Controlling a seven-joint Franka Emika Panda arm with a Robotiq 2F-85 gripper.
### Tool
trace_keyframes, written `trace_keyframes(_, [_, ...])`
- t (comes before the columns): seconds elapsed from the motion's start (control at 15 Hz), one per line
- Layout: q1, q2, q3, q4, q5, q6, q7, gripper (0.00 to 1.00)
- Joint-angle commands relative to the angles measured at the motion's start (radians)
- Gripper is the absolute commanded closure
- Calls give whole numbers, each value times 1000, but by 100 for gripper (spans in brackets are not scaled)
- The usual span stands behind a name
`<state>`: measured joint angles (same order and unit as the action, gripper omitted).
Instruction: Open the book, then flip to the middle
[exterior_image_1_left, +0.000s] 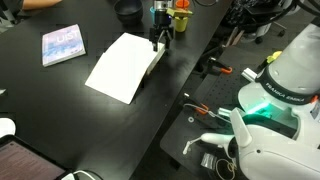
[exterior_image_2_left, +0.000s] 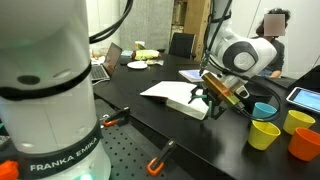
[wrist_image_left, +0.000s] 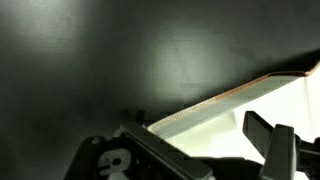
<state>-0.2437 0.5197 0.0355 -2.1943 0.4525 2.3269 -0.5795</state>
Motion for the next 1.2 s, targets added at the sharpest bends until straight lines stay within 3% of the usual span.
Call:
trace_keyframes(0.0, [32,-3,-32,5,-100,58,134,0])
trace_keyframes(0.53, [10,-7,7,5,-110,122,162,0])
trace_keyframes(1.13, [0,-22,59,6,-70,113,151,0])
